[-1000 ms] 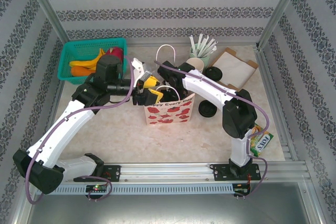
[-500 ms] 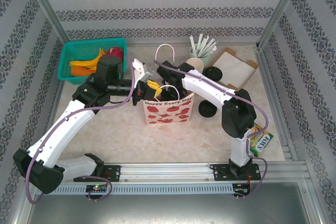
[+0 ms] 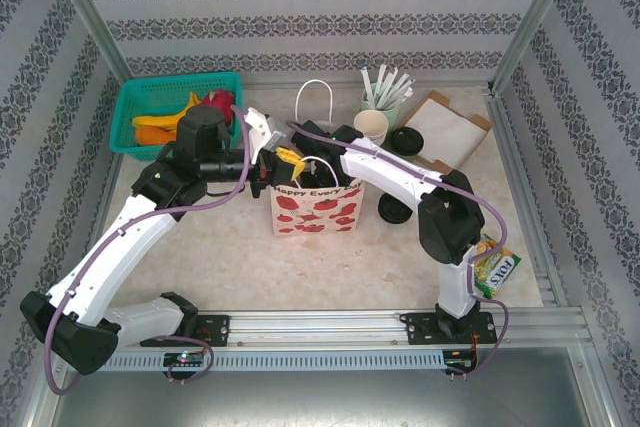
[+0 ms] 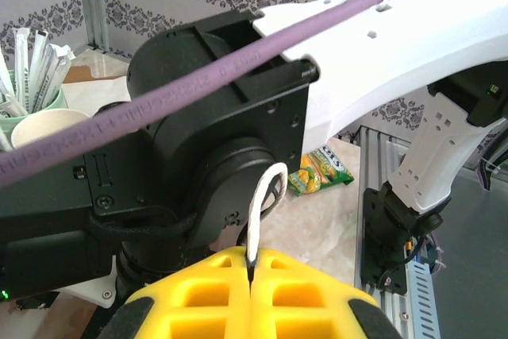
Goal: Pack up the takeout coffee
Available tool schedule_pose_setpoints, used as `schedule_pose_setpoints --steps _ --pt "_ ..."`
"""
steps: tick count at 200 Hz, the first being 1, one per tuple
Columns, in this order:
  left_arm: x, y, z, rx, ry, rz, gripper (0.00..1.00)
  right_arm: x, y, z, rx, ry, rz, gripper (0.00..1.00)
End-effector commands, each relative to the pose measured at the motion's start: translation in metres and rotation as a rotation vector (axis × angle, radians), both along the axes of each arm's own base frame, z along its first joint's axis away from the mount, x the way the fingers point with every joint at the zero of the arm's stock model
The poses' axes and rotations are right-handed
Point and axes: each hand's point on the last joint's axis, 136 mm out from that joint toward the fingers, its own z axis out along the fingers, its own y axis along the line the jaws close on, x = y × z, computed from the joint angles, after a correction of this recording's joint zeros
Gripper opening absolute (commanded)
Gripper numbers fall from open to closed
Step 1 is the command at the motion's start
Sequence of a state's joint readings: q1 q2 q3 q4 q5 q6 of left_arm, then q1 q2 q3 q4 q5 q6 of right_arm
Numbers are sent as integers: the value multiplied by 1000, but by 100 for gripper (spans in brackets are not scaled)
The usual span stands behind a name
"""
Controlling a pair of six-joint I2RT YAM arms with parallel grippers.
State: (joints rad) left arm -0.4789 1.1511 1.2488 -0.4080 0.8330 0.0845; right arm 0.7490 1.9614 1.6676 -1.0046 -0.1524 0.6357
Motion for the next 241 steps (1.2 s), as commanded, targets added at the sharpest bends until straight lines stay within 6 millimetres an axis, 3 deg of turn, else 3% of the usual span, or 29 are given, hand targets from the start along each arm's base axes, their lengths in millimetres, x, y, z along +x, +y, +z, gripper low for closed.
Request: schedule_pose_setpoints --steps 1,93,135,167,201,223,241 --pt "-7 -1 30 -68 -92 -9 0 1 -6 -24 -63 5 -24 0" --pt "-4 -5 26 -54 -72 -28 0 -9 -7 -57 -65 38 -29 0" --pt "7 11 12 8 -55 81 43 -7 -4 -50 -52 9 -22 0" --pt "32 37 10 -46 -10 231 51 -7 -2 -47 -46 -7 -6 0" --pt "61 78 10 -137 -14 535 67 -5 0 -45 -43 -23 -3 0" --pt "75 100 -9 -136 75 680 76 -5 1 -44 -43 -29 2 0" --pt "82 105 -33 -54 216 740 77 -4 1 -43 -45 -32 0 0"
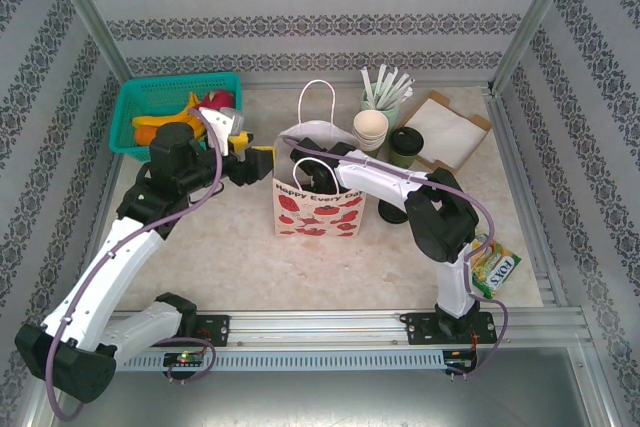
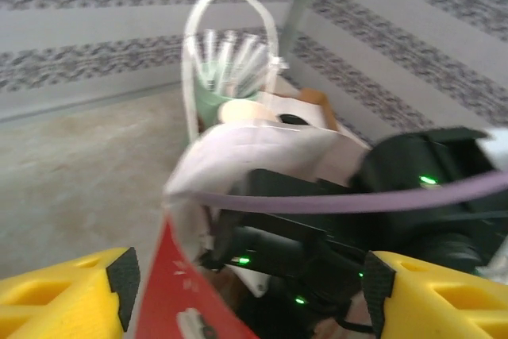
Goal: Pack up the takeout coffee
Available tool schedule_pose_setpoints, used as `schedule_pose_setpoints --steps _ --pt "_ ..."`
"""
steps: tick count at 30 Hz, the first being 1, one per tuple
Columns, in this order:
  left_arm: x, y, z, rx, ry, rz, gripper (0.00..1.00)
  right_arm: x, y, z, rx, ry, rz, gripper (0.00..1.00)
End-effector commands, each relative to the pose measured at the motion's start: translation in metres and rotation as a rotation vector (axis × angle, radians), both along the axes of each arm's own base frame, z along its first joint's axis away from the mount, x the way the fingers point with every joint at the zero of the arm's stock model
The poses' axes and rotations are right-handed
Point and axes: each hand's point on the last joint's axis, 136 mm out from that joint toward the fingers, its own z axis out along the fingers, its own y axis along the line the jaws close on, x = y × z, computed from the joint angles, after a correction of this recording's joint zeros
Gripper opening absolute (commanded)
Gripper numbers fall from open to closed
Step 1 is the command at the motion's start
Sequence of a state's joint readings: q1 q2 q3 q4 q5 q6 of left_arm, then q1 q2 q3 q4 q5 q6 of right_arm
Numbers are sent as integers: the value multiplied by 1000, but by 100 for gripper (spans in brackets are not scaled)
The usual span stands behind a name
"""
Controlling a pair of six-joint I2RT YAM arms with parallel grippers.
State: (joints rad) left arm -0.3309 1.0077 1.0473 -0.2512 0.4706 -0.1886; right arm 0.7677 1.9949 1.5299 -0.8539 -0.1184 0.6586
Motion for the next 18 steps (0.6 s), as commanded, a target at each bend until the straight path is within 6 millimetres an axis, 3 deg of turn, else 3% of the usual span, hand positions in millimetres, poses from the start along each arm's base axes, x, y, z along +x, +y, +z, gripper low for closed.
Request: schedule_pose_setpoints --steps 1,5,9,14,18 --pt "20 21 -11 -16 143 174 77 0 1 5 -9 -29 9 0" --pt "22 24 -40 71 360 203 73 1 0 6 -14 -35 -3 0" --pt "17 12 -54 110 433 114 73 2 3 7 -2 -37 -5 0" --pt "14 -8 -49 80 456 -8 73 2 4 7 -5 -31 0 0" --pt "19 -6 -58 132 465 9 69 2 4 7 -6 -33 -5 0"
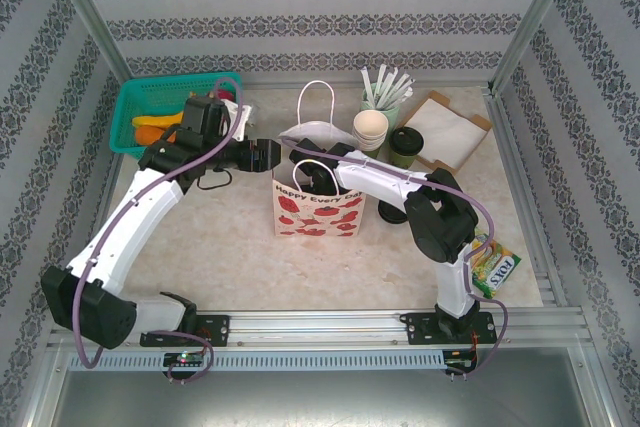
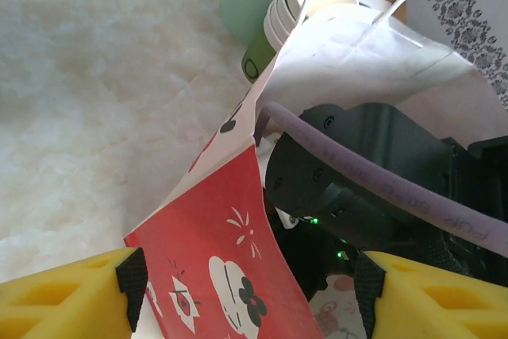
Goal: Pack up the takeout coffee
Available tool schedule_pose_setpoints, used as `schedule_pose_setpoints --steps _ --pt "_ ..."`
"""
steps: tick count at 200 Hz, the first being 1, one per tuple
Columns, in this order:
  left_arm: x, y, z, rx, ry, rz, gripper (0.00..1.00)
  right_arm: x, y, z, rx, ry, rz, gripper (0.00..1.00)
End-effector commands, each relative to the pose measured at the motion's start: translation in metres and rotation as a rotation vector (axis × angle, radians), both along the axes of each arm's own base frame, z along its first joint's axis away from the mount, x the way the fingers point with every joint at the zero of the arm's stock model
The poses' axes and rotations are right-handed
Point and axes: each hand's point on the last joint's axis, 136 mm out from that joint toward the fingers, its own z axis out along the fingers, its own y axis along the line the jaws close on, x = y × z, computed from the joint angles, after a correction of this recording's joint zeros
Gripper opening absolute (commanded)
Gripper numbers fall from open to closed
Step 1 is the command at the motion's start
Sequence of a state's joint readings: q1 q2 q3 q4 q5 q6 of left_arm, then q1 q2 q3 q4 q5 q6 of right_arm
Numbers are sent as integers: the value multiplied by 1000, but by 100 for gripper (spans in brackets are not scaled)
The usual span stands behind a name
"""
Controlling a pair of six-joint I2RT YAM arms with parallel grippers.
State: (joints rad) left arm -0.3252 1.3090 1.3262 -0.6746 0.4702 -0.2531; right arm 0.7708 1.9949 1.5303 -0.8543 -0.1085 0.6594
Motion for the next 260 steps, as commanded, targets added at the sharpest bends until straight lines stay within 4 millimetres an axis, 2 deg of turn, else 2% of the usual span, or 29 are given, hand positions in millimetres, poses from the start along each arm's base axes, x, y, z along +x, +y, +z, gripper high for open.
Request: schedule_pose_setpoints --steps 1,47,81,89,112,137,168,218,226,249,260 --pt "-2 0 3 36 6 -35 67 2 4 8 2 -30 -6 0" --pt "13 -5 -1 64 12 -57 50 1 5 9 -5 -37 -1 0" --pt "16 -9 -4 75 22 -65 42 2 5 10 -5 -46 -8 0" --pt "16 -9 -5 83 24 -65 37 3 5 11 -6 -50 -13 0" --pt "16 -7 -5 107 23 -44 17 7 4 14 1 -78 -60 0" --pt "8 -1 -13 110 54 0 0 11 4 15 45 -118 -134 0" --pt "-4 6 -13 73 75 58 0 14 2 12 51 -141 -168 0" --pt "-1 9 -12 80 74 87 0 8 -1 -1 10 -105 -118 0" --pt "0 9 -13 80 75 89 0 7 0 0 12 -104 -112 6" --pt "3 9 -12 80 73 92 0 9 8 15 60 -127 -77 41" --pt "4 9 -12 82 71 94 0 10 10 25 79 -143 -57 50"
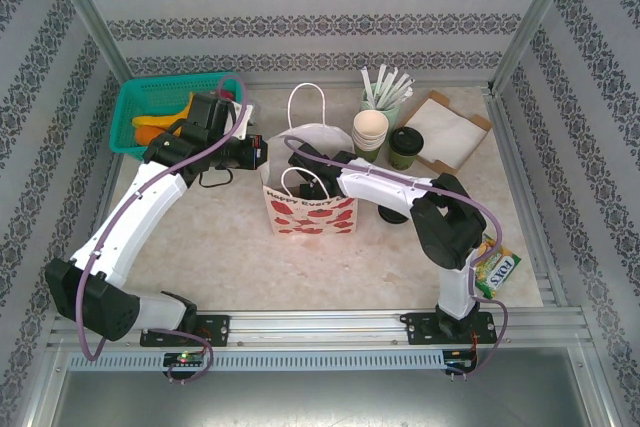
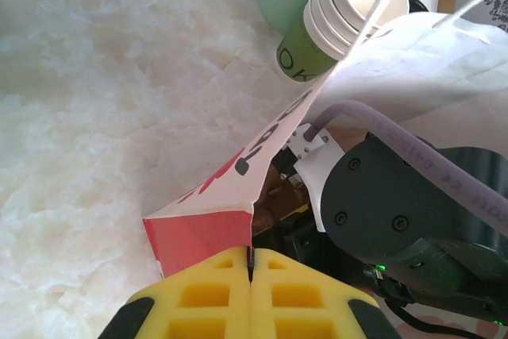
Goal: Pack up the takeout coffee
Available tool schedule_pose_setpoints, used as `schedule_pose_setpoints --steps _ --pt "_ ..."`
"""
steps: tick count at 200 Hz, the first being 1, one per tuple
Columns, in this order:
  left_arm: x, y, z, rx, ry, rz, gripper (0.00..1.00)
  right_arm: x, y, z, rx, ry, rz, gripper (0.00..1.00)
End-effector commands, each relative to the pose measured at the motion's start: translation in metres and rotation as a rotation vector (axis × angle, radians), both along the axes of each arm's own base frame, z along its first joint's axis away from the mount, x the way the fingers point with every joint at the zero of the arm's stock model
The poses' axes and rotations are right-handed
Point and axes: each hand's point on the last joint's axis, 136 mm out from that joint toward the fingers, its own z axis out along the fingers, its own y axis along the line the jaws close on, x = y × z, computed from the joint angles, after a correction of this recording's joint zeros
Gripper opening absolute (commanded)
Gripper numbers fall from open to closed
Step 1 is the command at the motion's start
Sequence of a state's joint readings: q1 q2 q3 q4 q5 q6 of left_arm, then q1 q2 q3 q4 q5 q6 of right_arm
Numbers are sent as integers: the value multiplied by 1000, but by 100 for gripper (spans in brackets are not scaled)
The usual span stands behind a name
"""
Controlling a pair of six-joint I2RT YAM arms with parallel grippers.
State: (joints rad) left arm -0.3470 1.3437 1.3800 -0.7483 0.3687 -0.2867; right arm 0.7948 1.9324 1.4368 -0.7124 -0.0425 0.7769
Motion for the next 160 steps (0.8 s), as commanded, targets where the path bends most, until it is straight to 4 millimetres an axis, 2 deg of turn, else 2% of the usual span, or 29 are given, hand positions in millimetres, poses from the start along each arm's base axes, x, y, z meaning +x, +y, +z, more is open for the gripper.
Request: schedule_pose_setpoints --steps 1,30,52,64,78,92,160 --pt "-1 1 -5 15 24 20 0 2 5 22 31 -48 51 50" --pt "1 2 -5 25 25 25 0 2 3 40 36 -88 107 58" --pt "3 2 -5 31 25 24 0 0 -6 35 -9 -83 134 55" --pt "3 2 -5 31 23 22 0 -3 -11 26 -46 -67 157 38" --pt "4 2 -5 32 20 20 0 -8 -13 18 -62 -35 193 26" --pt "5 1 -4 31 21 16 0 -14 -12 10 -71 -2 230 0" --pt "7 0 -2 27 13 15 0 -28 -23 -20 -171 105 302 0"
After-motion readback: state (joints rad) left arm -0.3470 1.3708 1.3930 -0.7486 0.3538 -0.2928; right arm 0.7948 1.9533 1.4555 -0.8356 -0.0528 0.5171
